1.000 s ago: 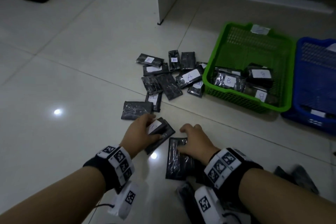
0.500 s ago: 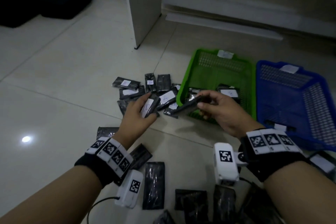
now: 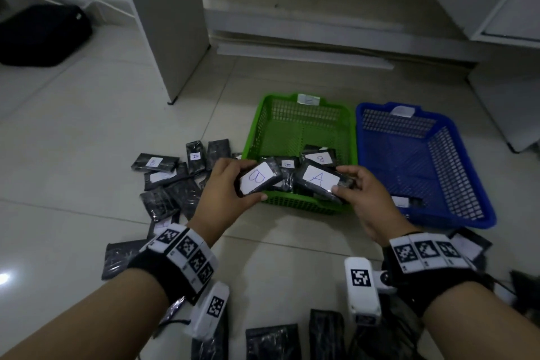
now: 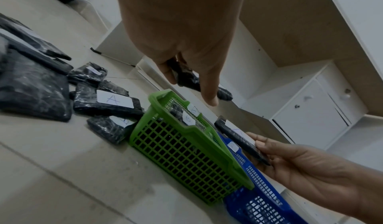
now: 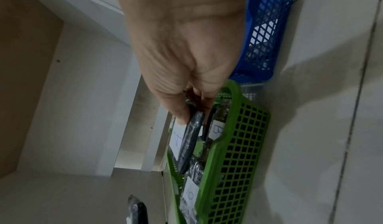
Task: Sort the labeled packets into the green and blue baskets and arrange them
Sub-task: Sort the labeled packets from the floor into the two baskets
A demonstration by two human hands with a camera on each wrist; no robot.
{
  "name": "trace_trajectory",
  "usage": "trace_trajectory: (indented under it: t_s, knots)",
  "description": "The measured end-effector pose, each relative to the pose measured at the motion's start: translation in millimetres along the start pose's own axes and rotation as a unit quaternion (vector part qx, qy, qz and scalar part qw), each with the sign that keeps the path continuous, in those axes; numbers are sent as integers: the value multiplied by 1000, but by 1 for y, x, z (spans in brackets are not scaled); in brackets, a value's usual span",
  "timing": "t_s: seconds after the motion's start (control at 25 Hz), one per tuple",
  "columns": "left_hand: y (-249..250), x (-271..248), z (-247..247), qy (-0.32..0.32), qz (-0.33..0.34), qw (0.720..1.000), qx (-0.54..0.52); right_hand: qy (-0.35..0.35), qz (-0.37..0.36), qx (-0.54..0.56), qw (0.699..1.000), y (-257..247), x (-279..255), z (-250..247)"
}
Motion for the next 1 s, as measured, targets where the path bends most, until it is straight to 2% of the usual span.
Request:
trace_trajectory:
  t_s: [0.16, 0.28, 0.36, 0.44, 0.6, 0.68, 0.76, 0.92, 1.0]
  knots:
    - [6, 22, 18, -20, 43, 995, 91, 95, 32, 44, 994, -1, 11, -20]
    - [20, 44, 41, -76, 65, 989, 111, 127, 65, 93, 985, -6, 11, -34]
    - [35, 57, 54, -110, 61, 986, 108, 140, 69, 78, 985, -12, 16, -46]
    - [52, 72, 62, -152, 54, 981, 109, 133, 79, 24, 988, -24, 25, -66]
    - [82, 103, 78, -245, 38, 950, 190, 61, 84, -90, 991, -64, 43, -117]
    - [86, 108, 93, -245, 14, 949, 198, 25, 84, -116, 989, -73, 45, -138]
    - [83, 102, 112, -223, -19, 956, 192, 24, 83, -116, 989, -66, 46, -156]
    - [69, 89, 149, -143, -35, 977, 153, 77, 87, -109, 987, -7, 60, -177]
    - [67, 87, 160, -100, -34, 985, 133, 72, 97, -118, 986, 21, 76, -178]
Point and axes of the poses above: each hand's wrist, its own x-axis towards the middle knuckle, its own z-axis out of the palm, y = z × x, the point moved 1 cm from there along x, towards the middle knuckle
